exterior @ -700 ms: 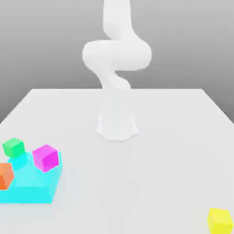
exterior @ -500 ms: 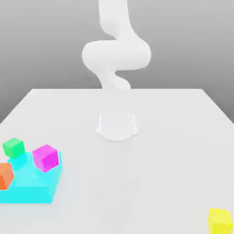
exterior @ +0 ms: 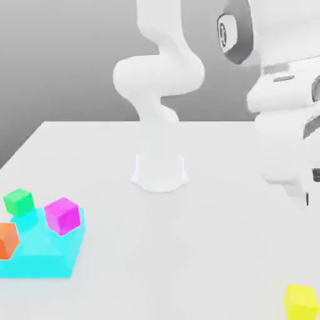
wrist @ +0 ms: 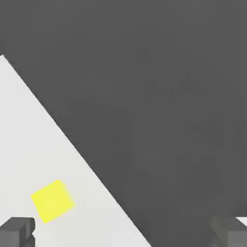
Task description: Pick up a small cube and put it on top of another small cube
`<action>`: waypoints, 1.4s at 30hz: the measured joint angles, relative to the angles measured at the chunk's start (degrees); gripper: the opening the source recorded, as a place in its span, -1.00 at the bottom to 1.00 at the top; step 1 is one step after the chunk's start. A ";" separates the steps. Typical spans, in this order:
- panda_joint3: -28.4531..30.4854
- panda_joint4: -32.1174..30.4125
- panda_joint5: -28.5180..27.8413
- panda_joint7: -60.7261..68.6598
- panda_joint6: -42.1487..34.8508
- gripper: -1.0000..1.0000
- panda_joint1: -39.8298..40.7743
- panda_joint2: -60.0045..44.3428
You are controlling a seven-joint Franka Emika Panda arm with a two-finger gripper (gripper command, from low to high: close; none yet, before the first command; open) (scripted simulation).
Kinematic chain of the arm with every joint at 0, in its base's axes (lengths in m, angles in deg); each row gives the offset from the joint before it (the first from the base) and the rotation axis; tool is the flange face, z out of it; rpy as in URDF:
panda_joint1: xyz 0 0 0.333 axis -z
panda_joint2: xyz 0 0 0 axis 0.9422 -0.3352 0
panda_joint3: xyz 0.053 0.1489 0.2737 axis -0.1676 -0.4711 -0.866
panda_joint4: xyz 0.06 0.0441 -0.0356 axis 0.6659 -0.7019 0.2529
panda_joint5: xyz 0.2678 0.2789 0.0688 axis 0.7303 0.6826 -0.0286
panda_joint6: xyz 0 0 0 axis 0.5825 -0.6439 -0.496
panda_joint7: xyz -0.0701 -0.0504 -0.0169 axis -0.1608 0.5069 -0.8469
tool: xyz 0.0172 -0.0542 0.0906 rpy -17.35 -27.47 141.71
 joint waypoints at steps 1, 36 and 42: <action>-0.27 0.08 -0.41 1.32 0.62 0.00 -0.37 -2.00; 15.52 -8.14 -12.19 -0.30 1.00 -1.00 7.40 -3.62; 25.26 -14.40 -17.00 -9.56 -2.52 -1.00 27.41 6.84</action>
